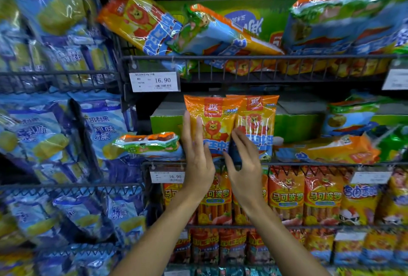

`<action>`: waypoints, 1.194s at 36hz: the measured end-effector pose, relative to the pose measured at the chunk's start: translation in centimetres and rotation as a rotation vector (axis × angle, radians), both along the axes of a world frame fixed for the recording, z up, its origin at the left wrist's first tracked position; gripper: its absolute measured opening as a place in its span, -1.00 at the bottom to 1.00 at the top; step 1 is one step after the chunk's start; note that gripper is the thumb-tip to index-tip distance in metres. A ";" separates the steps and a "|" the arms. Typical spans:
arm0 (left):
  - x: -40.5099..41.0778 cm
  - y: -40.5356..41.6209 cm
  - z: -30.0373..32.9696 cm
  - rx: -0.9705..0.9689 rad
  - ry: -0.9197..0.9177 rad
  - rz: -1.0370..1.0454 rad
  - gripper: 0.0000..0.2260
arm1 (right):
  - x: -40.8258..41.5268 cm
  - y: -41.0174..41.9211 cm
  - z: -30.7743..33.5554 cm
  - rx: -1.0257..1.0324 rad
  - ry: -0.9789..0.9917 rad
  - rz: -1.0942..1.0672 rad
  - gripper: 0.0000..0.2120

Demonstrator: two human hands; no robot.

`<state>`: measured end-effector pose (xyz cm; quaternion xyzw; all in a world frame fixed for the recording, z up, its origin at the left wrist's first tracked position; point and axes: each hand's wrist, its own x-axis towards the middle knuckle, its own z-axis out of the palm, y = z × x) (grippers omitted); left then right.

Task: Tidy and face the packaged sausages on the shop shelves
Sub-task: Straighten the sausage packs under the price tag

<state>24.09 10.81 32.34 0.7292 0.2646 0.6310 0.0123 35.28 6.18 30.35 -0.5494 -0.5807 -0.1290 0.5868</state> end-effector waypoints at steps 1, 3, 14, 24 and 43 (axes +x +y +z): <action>-0.1 0.0 -0.4 0.036 0.070 0.030 -0.38 | 0.0 0.0 -0.2 0.007 -0.011 -0.007 -0.44; -0.4 0.1 -1.6 0.078 0.232 0.107 -0.38 | 0.3 0.0 -0.6 0.018 -0.052 -0.019 -0.45; -0.8 0.5 -1.6 -0.104 0.630 0.305 -0.38 | 3.6 -0.1 -0.7 -0.122 -0.346 -0.096 -0.41; 0.3 -0.5 -1.3 -0.177 0.661 0.385 -0.38 | 3.7 -0.3 -0.6 -0.175 -0.336 -0.173 -0.46; -0.4 -1.9 -0.5 -0.230 0.723 0.304 -0.35 | 5.2 -0.7 0.9 -0.177 -0.370 -0.117 -0.43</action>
